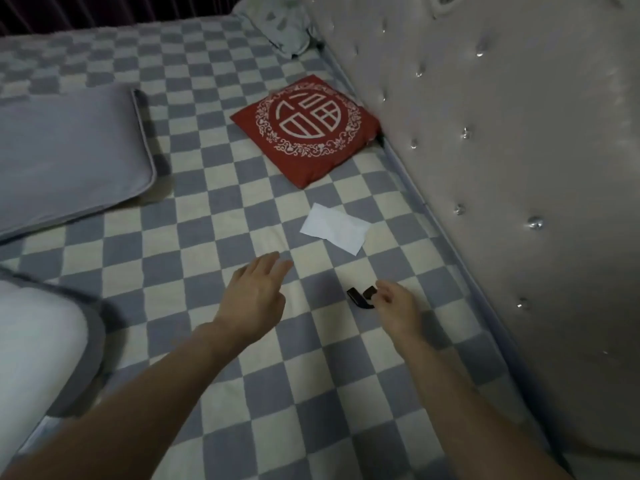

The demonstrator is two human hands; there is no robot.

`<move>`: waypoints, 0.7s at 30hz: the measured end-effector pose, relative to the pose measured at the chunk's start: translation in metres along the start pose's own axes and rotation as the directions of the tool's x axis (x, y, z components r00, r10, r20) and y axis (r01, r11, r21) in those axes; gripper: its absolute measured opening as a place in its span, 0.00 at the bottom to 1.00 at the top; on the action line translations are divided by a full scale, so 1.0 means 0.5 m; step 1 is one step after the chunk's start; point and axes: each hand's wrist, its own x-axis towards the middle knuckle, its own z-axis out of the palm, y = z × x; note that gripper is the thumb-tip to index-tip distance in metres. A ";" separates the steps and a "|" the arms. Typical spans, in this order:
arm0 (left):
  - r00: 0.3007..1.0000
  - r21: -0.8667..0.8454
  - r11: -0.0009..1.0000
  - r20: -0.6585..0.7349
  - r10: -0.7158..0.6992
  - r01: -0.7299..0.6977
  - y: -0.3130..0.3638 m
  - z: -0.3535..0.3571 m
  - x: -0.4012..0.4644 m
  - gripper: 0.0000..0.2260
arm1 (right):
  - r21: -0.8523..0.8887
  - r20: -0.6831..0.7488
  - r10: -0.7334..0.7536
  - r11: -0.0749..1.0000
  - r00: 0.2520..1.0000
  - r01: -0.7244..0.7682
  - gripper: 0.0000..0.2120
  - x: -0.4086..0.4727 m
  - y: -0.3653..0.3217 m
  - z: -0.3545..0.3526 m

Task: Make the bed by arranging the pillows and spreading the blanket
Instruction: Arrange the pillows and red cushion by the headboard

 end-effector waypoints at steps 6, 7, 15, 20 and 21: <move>0.989 -0.079 0.996 0.143 -0.033 0.045 0.009 0.129 0.076 0.23 | -0.009 0.026 0.030 1.000 0.999 -0.029 0.25 0.096 0.089 0.061; 0.987 -0.097 0.994 0.158 -0.042 0.058 0.008 0.144 0.083 0.23 | -0.015 0.008 0.040 0.999 0.999 -0.040 0.25 0.105 0.102 0.073; 0.973 -0.150 0.978 0.198 -0.116 0.147 -0.022 0.172 0.121 0.22 | -0.082 0.060 0.076 0.994 0.995 -0.071 0.08 0.174 0.091 0.078; 0.963 -0.170 0.964 0.208 -0.170 0.206 -0.045 0.161 0.134 0.21 | 0.046 -0.085 0.075 0.996 0.994 -0.072 0.06 0.223 0.034 0.094; 0.962 -0.174 0.960 0.206 -0.182 0.219 -0.048 0.161 0.136 0.21 | -0.020 -0.056 0.090 0.996 0.994 -0.091 0.11 0.228 0.028 0.102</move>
